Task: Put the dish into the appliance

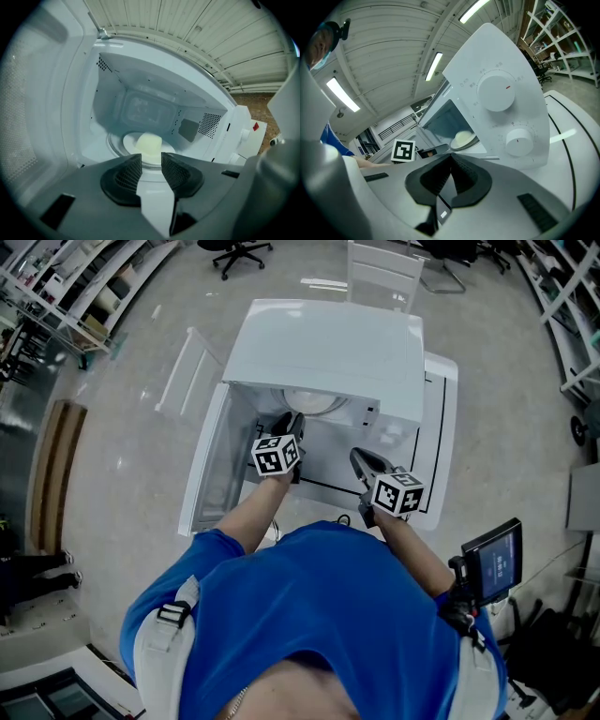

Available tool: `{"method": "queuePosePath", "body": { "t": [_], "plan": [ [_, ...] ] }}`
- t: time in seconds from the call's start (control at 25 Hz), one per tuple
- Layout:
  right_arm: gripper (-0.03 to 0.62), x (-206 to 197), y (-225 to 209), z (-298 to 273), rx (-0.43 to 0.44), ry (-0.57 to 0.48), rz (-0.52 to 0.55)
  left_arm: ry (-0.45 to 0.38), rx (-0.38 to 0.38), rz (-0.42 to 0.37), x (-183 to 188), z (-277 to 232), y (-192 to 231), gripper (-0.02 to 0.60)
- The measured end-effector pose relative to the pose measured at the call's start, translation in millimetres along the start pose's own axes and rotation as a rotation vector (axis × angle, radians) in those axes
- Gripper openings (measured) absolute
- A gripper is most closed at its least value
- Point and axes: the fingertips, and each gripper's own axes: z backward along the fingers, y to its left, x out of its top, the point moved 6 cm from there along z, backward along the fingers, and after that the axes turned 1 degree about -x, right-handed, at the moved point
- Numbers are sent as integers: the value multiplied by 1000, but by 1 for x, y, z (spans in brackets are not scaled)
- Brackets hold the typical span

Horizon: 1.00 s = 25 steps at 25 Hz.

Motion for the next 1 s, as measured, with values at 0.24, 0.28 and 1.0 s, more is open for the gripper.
{"method": "queuePosePath", "body": {
  "t": [0.24, 0.28, 1.0],
  "plan": [
    [2, -9, 14, 4, -1, -7, 14, -34, -57, -8, -2, 41, -13, 90],
    [2, -11, 17, 5, -1, -8, 15, -38, -65, -9, -4, 48, -14, 73],
    [2, -56, 77, 25, 2, -14, 24, -73, -146, 13, -29, 151, -26, 8]
  ]
}}
